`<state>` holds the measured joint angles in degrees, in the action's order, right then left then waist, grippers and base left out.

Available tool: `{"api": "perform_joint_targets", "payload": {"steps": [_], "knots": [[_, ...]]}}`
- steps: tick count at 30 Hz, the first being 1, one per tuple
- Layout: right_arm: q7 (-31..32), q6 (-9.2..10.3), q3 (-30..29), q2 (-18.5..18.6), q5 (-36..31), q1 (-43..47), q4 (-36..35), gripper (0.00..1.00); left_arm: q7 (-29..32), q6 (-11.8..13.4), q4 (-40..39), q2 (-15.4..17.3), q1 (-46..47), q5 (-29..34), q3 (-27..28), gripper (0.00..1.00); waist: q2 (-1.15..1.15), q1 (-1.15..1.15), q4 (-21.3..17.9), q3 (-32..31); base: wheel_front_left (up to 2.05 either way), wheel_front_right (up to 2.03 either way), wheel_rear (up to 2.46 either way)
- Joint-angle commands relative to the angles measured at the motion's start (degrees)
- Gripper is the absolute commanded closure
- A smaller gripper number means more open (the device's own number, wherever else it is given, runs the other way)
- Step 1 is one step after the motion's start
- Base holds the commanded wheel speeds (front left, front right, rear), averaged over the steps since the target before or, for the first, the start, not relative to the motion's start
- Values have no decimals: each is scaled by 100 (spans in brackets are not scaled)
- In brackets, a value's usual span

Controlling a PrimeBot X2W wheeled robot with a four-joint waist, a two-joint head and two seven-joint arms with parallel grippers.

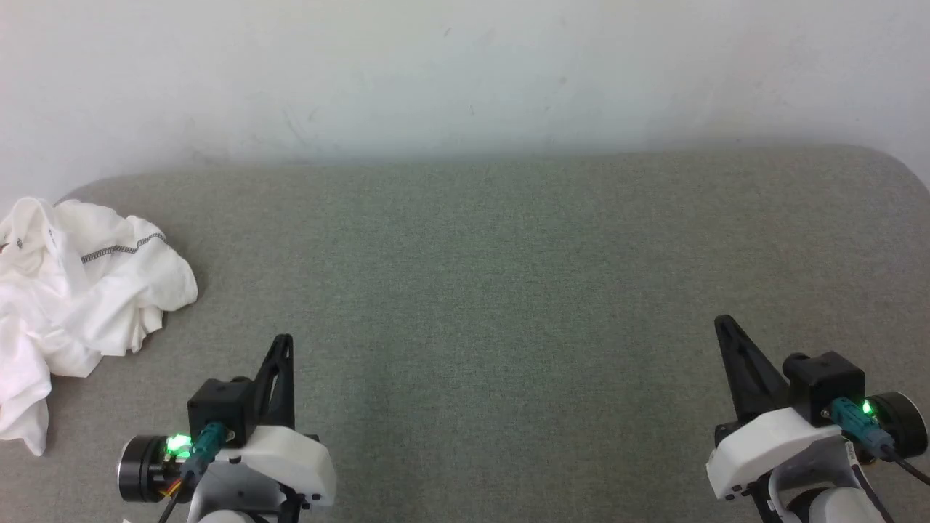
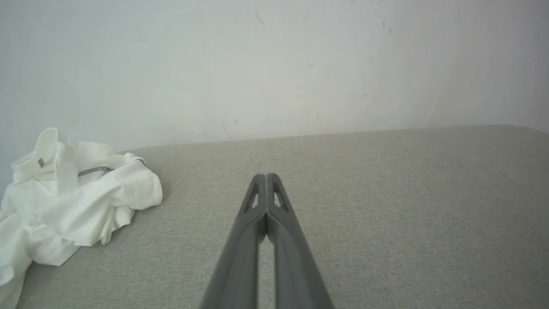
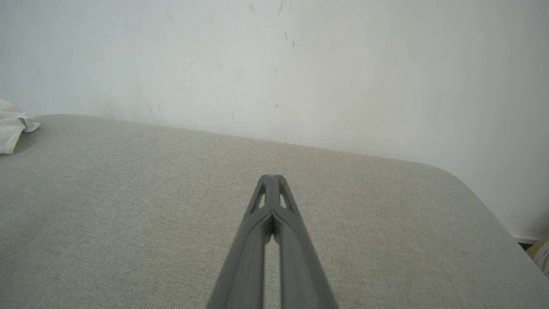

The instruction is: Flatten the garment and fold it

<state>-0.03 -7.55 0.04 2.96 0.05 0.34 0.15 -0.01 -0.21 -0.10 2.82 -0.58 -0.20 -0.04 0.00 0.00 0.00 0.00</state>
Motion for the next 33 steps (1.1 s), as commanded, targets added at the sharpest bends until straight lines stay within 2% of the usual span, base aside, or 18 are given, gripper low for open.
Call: {"api": "perform_joint_targets", "payload": {"steps": [1, 20, 21, 33], "knots": [[3, 6, -4, -8, -5, -34, -15, 100, 1, 21, 10, 6, 58, 20, 4, 100, 0, 0, 0, 0, 0, 0, 0], [3, 6, -4, -8, -5, -34, -15, 100, 1, 21, 10, 6, 58, 20, 4, 100, 0, 0, 0, 0, 0, 0, 0], [0, 0, 0, 0, 0, 0, 0, 0, 0, 0, 0, 0, 0, 0, 0, 0, 0, 0, 0, 0, 0, 0, 0], [-83, 0, -68, 1, 87, 27, 47, 0, -82, -25, -16, 8, -44, -14, 2, 0, 0, 0, 4, 4, 0, 0, 0]]}}
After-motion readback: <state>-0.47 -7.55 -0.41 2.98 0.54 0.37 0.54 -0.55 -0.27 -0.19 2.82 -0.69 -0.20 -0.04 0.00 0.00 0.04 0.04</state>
